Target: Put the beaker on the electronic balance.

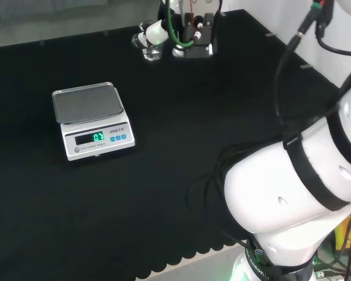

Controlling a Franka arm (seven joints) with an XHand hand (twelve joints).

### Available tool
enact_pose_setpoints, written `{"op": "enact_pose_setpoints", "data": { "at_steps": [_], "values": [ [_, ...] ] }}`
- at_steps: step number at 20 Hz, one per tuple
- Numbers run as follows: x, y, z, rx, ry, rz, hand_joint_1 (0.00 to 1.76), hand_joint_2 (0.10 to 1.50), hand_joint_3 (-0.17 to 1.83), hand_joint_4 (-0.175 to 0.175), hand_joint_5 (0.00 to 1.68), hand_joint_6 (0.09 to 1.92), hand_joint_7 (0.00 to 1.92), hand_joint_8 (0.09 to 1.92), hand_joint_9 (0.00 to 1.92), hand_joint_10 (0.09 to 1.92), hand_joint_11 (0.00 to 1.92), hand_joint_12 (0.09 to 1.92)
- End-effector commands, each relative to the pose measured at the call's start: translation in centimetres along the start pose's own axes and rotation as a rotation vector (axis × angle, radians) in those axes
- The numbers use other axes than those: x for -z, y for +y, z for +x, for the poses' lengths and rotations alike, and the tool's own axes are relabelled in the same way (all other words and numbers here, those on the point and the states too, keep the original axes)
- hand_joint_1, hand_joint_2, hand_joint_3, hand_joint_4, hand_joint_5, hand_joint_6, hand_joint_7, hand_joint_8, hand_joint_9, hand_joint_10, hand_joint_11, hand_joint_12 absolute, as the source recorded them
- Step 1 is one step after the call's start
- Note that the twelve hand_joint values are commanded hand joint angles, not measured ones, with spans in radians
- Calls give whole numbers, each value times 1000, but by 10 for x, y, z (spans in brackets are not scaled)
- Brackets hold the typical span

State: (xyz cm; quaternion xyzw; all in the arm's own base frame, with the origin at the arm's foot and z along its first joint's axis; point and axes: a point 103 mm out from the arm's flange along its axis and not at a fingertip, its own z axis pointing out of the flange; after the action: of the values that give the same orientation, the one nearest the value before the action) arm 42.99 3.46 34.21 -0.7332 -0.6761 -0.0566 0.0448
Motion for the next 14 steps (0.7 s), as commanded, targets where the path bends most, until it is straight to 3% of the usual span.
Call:
{"op": "enact_pose_setpoints", "data": {
  "at_steps": [1, 8, 14],
  "values": [
    [-42, 68, 24, 77, 20, 39, 1180, 563, 943, -175, 1184, 972, 1684, 529, 1833, 371, 1641, 682],
    [-65, 124, 10, 99, 59, 99, 1182, 559, 948, -175, 1187, 969, 1691, 527, 1829, 377, 1624, 684],
    [-81, 158, 36, 117, 58, 133, 1182, 551, 959, -175, 1192, 967, 1698, 517, 1819, 400, 1606, 708]
  ]
}}
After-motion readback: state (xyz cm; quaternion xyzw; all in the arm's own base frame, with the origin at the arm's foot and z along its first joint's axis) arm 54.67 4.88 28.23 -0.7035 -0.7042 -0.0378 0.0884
